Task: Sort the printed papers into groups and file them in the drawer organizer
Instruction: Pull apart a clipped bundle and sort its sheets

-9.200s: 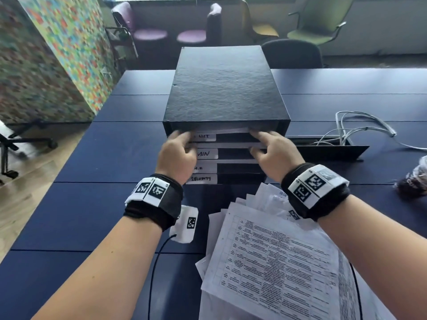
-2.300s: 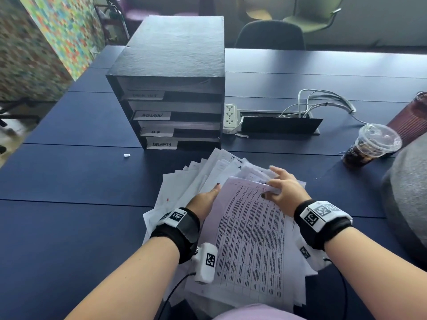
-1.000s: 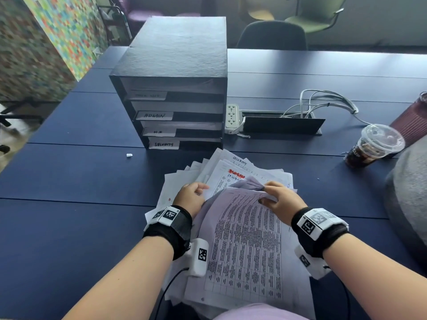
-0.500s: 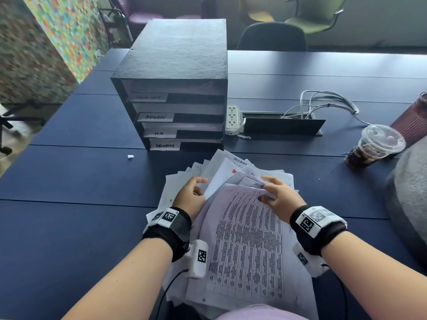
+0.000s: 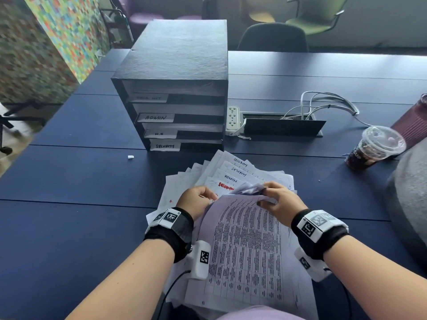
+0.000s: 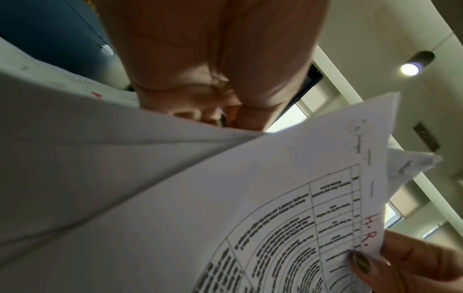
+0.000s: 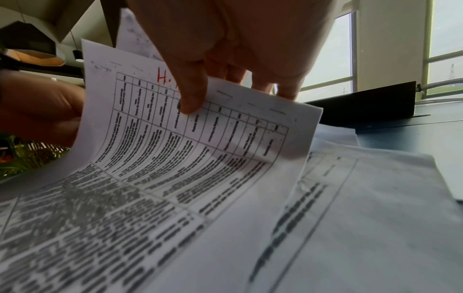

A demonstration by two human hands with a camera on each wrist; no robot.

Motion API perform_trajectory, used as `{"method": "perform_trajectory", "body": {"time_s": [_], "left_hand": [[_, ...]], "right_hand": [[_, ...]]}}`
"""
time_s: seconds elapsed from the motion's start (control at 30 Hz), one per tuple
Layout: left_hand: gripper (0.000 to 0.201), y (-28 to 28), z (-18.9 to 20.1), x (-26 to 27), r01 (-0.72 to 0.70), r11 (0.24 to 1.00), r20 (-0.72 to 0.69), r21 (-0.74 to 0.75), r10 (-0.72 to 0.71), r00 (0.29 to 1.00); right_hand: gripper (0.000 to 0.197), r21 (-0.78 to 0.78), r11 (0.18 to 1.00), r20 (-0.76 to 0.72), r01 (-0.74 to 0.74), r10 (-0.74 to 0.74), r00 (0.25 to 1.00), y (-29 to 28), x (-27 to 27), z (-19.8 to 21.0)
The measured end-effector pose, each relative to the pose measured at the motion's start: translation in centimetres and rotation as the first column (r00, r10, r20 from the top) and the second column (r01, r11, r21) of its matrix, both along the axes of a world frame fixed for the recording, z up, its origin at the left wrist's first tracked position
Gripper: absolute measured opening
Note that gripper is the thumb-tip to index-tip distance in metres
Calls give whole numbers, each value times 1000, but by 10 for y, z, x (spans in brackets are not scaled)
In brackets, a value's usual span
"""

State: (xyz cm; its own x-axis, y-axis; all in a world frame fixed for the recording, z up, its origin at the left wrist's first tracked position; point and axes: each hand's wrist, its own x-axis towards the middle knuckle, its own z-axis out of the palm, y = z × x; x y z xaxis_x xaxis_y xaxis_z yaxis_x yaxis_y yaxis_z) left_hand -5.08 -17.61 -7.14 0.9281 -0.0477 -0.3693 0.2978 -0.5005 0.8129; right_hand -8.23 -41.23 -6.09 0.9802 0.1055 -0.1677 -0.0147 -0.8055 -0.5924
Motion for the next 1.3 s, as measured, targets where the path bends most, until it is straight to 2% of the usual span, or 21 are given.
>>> {"method": "perform_trajectory", "body": {"time_s": [0.07, 0.23, 0.4, 0.53, 0.67, 0.73, 0.93, 1.07, 1.13, 1.2, 1.3], "left_hand": [[30, 3, -9, 4, -23, 997, 13, 70, 22, 1000], [40, 8, -15, 8, -123, 988, -16, 95, 125, 992], [51, 9, -11, 7, -114, 990, 15, 80, 113, 994], [60, 9, -8, 5, -109, 992, 34, 71, 107, 994], [51, 8, -10, 6, -80, 990, -42, 112, 85, 995], [49, 10, -12, 7, -63, 983, -32, 175, 70, 997], [45, 12, -12, 6, -44, 991, 14, 123, 42, 999], [50, 11, -10, 5, 38, 983, -5, 178, -37, 999], [52, 10, -11, 4, 9, 986, 16, 166, -12, 1000], [37, 8, -12, 2, -32, 986, 73, 162, 21, 997], [47, 8, -11, 0, -47, 997, 104, 56, 41, 994]], "right_hand": [[21, 16, 1000, 13, -1, 1, 1000, 0, -4, -1], [24, 0, 1000, -9, 13, -13, 1000, 2, 0, 0], [21, -50, 997, -52, 57, -59, 997, 3, 12, 7], [28, -116, 993, -104, 16, -28, 994, 0, 14, 10], [33, -158, 987, -134, -18, -3, 991, -1, 14, 8], [30, -169, 985, -132, -21, -1, 991, -1, 14, 8], [28, -148, 989, -64, -9, -1, 998, 1, 6, 5], [26, -118, 993, -18, 6, -8, 1000, -1, 2, 1], [24, -95, 995, -3, 9, -9, 1000, -2, -1, -1], [22, -78, 997, 14, 14, -13, 1000, -2, -3, -1], [20, -68, 997, 38, 22, -20, 999, -3, -5, 1]]}}
